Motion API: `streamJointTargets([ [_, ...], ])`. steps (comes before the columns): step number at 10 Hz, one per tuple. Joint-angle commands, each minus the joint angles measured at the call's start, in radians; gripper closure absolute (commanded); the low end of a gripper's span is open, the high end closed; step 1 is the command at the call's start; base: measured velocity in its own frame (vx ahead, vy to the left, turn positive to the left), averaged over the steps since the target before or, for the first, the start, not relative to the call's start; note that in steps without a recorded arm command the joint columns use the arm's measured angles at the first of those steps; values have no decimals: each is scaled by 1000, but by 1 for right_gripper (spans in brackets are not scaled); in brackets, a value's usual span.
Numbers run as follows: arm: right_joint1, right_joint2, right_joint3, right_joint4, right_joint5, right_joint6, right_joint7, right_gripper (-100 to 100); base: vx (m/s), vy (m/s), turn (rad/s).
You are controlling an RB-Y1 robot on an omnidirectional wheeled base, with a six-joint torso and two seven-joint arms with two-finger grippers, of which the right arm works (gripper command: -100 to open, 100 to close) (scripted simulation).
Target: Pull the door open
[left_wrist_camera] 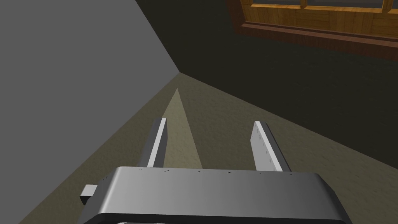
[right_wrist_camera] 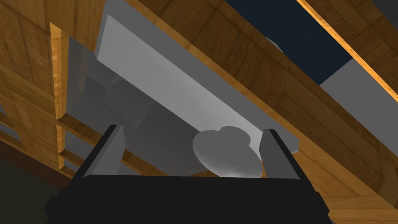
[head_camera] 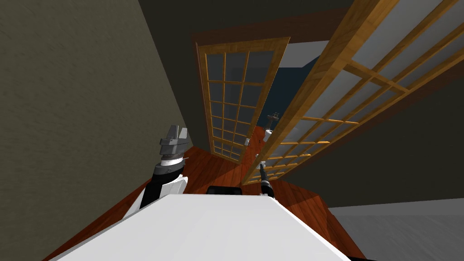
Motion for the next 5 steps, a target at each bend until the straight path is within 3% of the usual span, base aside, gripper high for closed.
streamJointTargets([
  [1,24,-21,-22,-49,-11,24,-8,100,6,18,23],
  [3,24,-21,-22,-49,-11,24,-8,100,-1,12,-9],
  [5,19,-28,10,-48,-40,18,-76,100,-36,-44,94],
])
